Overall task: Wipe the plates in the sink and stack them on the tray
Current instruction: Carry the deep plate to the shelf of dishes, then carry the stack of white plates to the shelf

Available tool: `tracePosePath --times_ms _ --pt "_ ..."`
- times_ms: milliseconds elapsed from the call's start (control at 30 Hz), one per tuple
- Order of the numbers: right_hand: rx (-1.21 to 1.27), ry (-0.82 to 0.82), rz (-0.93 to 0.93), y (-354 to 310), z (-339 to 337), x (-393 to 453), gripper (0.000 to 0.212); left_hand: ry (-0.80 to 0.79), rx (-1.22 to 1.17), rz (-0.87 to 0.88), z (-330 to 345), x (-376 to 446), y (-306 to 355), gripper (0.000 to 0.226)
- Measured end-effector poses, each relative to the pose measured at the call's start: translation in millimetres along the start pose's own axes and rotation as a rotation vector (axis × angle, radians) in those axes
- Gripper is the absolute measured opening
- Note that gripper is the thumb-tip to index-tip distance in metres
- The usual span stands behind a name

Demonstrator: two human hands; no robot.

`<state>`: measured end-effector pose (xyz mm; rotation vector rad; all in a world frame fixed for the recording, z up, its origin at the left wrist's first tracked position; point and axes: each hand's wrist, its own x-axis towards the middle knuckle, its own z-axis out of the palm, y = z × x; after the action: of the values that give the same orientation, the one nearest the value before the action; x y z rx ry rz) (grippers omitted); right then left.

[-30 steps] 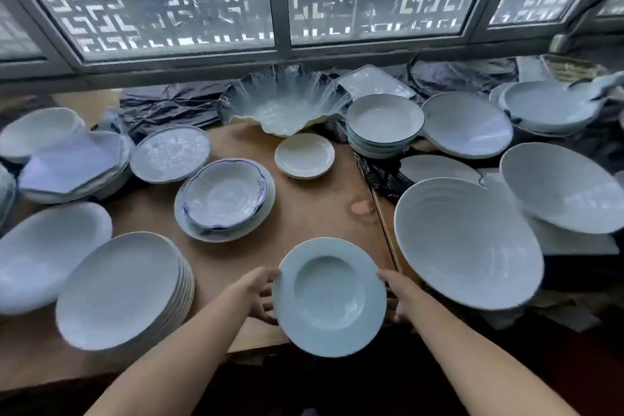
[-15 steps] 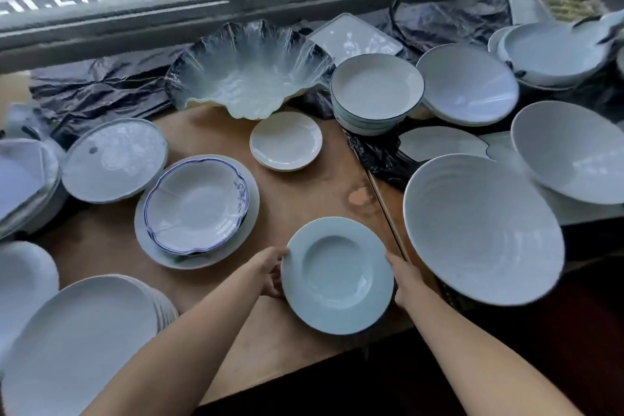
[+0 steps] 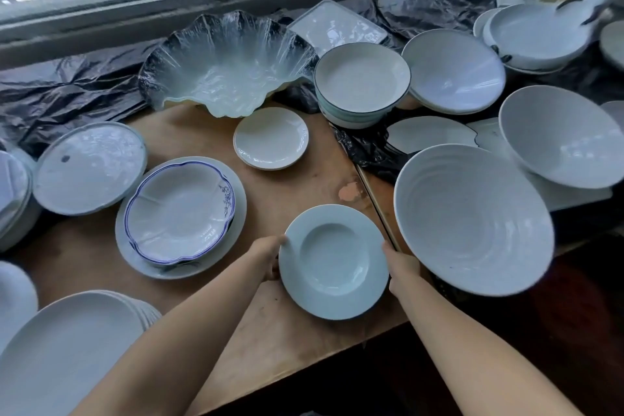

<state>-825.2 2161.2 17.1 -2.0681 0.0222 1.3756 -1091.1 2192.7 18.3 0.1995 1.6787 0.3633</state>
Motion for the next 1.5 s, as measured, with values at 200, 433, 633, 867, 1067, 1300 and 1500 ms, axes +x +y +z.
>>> tracePosePath --times_ms 200,433,633,867,1067,1300,1500 --pt "-0.045 -0.014 0.012 7.0 -11.1 2.0 0.022 0.085 0.013 0.059 3.2 2.3 -7.0 0.020" --pt "0.073 -0.151 0.058 20.4 -29.6 -6.0 0.059 0.122 0.061 0.119 0.0 -12.0 -10.2 0.012" --pt "0.108 -0.342 0.070 25.7 -59.5 -17.3 0.060 0.200 0.229 0.293 10.4 -24.0 -19.1 0.031" --pt "0.168 -0.453 0.001 47.3 -143.3 -42.4 0.056 0.222 0.307 0.521 60.9 -84.5 -75.5 0.021" --pt "0.253 -0.455 -0.062 102.1 -267.0 -56.2 0.051 0.010 0.313 0.427 144.2 -147.3 -158.0 0.010" --pt "0.430 -0.286 -0.107 178.4 -456.2 -71.2 0.046 -0.424 0.559 0.233 291.6 -210.4 -267.6 0.024" --pt "0.676 -0.122 -0.131 238.2 -610.1 -78.3 0.041 -0.602 0.870 0.232 433.0 -277.4 -353.9 0.030"
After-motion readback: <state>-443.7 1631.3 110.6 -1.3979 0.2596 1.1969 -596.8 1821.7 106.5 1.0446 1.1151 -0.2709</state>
